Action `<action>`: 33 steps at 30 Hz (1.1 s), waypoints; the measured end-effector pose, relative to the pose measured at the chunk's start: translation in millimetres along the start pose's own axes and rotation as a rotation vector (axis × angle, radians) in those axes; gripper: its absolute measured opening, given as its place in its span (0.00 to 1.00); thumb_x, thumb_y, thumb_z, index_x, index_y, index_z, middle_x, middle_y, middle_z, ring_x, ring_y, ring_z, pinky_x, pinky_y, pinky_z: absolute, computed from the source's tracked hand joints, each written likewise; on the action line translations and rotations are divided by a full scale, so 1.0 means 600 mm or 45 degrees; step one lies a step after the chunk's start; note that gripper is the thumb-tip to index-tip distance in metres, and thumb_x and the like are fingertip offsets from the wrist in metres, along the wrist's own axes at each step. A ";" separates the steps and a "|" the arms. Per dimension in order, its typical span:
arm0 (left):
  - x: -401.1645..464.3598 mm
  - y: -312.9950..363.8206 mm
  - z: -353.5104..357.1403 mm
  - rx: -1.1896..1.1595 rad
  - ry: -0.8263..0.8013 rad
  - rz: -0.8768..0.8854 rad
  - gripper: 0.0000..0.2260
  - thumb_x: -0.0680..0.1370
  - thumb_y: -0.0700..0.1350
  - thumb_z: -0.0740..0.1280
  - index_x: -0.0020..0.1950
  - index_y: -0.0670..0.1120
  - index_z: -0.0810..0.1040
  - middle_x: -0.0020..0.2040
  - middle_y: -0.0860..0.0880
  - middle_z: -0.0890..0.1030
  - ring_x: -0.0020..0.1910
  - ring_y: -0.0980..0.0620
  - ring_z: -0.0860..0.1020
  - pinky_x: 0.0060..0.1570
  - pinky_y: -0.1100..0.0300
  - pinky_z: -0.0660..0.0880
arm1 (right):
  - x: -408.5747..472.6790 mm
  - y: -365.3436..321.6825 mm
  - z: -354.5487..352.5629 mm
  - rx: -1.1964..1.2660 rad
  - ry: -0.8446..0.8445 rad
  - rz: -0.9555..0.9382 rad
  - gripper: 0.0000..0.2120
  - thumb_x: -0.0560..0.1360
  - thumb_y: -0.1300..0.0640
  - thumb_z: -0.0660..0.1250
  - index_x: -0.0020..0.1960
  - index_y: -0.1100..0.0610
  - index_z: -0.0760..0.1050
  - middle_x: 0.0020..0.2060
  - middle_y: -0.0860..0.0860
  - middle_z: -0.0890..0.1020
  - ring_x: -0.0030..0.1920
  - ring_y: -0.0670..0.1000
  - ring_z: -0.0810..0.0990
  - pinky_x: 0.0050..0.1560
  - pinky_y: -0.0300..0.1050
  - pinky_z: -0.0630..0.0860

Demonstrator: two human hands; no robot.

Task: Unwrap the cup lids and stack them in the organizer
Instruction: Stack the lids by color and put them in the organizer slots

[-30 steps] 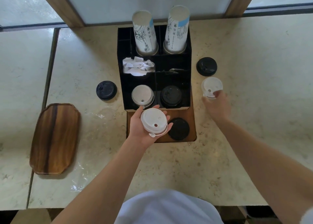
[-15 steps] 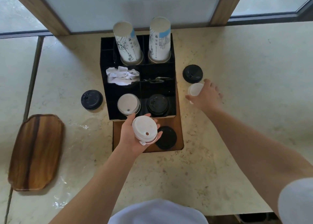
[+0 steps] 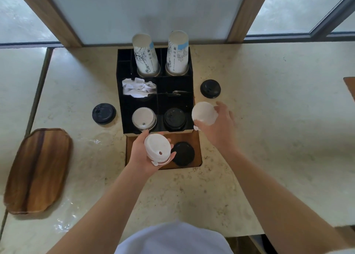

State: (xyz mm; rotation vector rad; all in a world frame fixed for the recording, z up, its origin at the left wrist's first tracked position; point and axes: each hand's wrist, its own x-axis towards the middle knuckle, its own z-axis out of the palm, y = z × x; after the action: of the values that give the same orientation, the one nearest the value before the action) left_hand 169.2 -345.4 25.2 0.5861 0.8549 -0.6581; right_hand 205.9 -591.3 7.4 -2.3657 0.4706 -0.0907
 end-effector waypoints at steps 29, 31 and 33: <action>-0.083 -0.028 -0.056 -0.021 -0.306 -0.006 0.29 0.79 0.62 0.63 0.68 0.40 0.78 0.58 0.37 0.83 0.52 0.37 0.85 0.49 0.44 0.82 | -0.225 -0.165 0.024 -0.083 -0.682 -0.374 0.42 0.63 0.27 0.70 0.71 0.46 0.70 0.60 0.42 0.76 0.63 0.48 0.71 0.64 0.54 0.75; -0.082 -0.022 -0.057 -0.007 -0.336 -0.007 0.28 0.79 0.60 0.64 0.68 0.39 0.78 0.60 0.38 0.82 0.54 0.39 0.83 0.52 0.46 0.82 | -0.220 -0.168 0.032 -0.109 -0.730 -0.406 0.42 0.66 0.29 0.71 0.74 0.46 0.68 0.66 0.43 0.75 0.66 0.48 0.70 0.67 0.51 0.73; -0.077 -0.015 -0.059 0.055 -0.321 0.018 0.25 0.79 0.58 0.65 0.66 0.40 0.79 0.58 0.40 0.82 0.54 0.41 0.83 0.51 0.49 0.81 | -0.210 -0.173 0.038 -0.137 -0.829 -0.396 0.45 0.63 0.31 0.73 0.76 0.45 0.66 0.67 0.42 0.74 0.67 0.47 0.71 0.68 0.51 0.72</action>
State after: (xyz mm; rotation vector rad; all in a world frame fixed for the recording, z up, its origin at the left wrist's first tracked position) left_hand 122.9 -313.6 42.9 0.5340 0.6018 -0.7224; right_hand 124.9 -460.7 67.5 -2.3805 -0.2096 0.5586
